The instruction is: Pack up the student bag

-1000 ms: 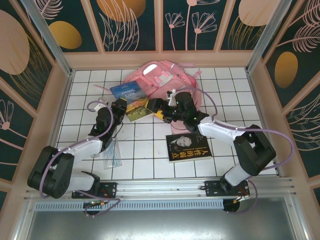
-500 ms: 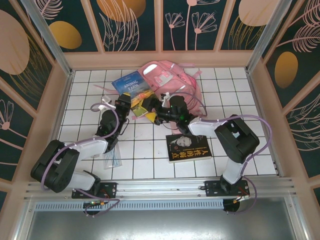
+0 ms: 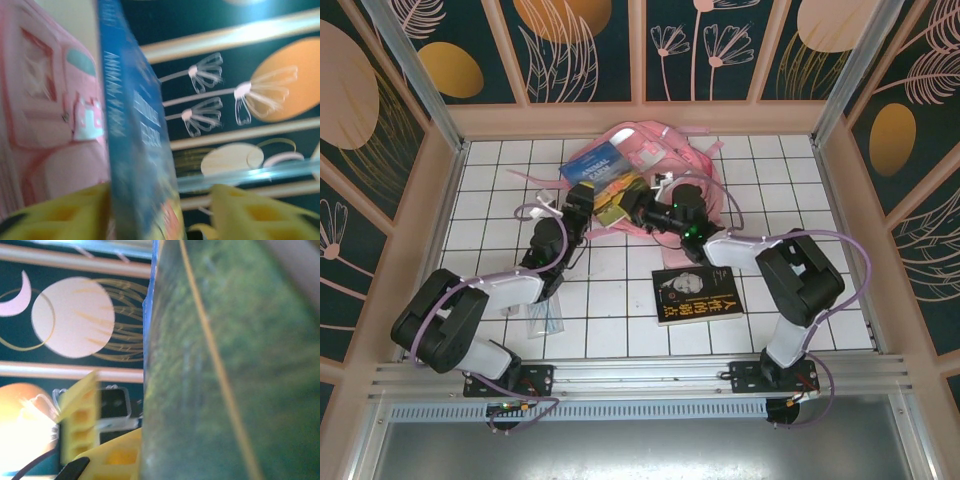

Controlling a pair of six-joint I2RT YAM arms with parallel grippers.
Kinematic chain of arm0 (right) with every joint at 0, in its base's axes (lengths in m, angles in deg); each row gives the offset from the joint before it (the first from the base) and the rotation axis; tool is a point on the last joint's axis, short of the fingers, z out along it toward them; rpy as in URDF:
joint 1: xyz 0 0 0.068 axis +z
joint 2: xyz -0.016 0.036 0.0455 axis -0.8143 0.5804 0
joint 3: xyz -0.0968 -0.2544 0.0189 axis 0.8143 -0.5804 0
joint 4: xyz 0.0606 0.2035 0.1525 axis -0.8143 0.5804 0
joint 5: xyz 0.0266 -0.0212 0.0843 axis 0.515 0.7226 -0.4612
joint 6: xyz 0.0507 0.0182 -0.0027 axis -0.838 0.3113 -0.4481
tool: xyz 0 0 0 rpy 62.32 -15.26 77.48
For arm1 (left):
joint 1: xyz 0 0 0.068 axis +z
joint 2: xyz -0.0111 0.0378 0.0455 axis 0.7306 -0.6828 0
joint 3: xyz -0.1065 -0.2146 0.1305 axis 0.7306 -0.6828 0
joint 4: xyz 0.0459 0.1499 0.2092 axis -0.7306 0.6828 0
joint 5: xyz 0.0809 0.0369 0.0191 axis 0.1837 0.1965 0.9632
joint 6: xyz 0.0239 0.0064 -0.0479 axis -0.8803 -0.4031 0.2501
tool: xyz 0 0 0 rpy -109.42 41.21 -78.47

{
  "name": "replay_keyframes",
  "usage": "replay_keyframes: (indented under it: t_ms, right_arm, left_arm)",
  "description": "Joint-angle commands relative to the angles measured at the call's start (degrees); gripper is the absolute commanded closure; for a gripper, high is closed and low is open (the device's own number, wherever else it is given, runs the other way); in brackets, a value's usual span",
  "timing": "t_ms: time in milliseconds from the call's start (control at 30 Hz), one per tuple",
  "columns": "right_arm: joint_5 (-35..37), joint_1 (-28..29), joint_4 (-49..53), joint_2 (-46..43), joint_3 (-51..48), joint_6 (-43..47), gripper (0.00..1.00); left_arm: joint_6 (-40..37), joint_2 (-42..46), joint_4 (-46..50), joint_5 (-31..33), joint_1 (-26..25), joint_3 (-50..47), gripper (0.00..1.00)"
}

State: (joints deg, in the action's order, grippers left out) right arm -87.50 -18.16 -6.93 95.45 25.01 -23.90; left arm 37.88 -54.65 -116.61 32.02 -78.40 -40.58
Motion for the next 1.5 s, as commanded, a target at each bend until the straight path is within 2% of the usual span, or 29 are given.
replay_keyframes:
  t_ms: [0, 100, 200, 333, 500, 633, 767, 867, 1067, 1167, 1267, 1300, 1367, 1467]
  right_arm:
    - [1.4, -6.0, 5.4, -5.9, 0.9, 7.9, 1.0]
    - [0.2, -12.1, 20.4, -8.6, 5.0, 17.6, 1.0]
    - [2.3, -17.5, 35.5, -10.2, 9.7, 27.5, 1.0]
    - [2.6, -25.7, 43.9, -12.4, 11.0, 33.1, 1.0]
    - [-0.3, -36.1, 47.4, -16.2, 8.8, 36.5, 1.0]
    - [-0.7, -40.8, 49.4, -19.5, 7.0, 38.8, 1.0]
    - [-0.6, -44.0, 51.3, -22.5, 5.1, 40.3, 1.0]
    - [-1.1, -45.9, 51.6, -24.6, 3.2, 40.6, 1.0]
    - [-2.1, -47.1, 50.8, -26.3, 1.0, 40.2, 1.0]
    - [-2.1, -47.2, 50.7, -26.0, 0.9, 40.1, 1.0]
    - [-2.1, -47.2, 50.7, -26.0, 1.2, 40.0, 1.0]
    - [-2.1, -47.2, 50.7, -26.1, 1.2, 40.0, 1.0]
    - [-1.9, -47.2, 50.7, -26.2, 1.5, 39.9, 1.0]
    - [-1.8, -47.2, 50.6, -26.3, 1.5, 39.7, 1.0]
  left_arm:
    - [-9.7, 0.3, 12.6, -8.9, -0.6, 7.4, 0.09]
    - [-20.2, -2.2, 25.5, -15.0, -0.9, 14.4, 0.1]
    - [-28.8, -6.5, 34.6, -20.7, -1.0, 21.2, 0.13]
    - [-41.2, -13.5, 49.8, -23.9, -2.3, 35.1, 0.19]
    - [-57.9, -26.9, 70.5, -19.7, -5.2, 55.5, 0.25]
    - [-66.8, -36.7, 82.3, -15.3, -7.2, 69.6, 0.28]
    - [-70.8, -45.6, 91.5, -11.0, -7.9, 81.5, 0.29]
    - [-72.5, -50.1, 94.9, -9.1, -8.1, 85.8, 0.29]
    - [-73.7, -54.0, 96.1, -5.7, -8.1, 85.8, 0.27]
    - [-73.4, -54.3, 95.8, -5.1, -8.2, 84.6, 0.33]
    - [-72.2, -53.2, 97.0, -9.3, -8.2, 84.9, 0.31]
    - [-71.7, -52.4, 97.3, -12.1, -8.2, 84.7, 0.28]
    - [-70.9, -50.1, 97.1, -17.0, -8.4, 83.2, 0.14]
    - [-70.2, -47.1, 96.3, -22.0, -8.4, 80.3, 0.12]
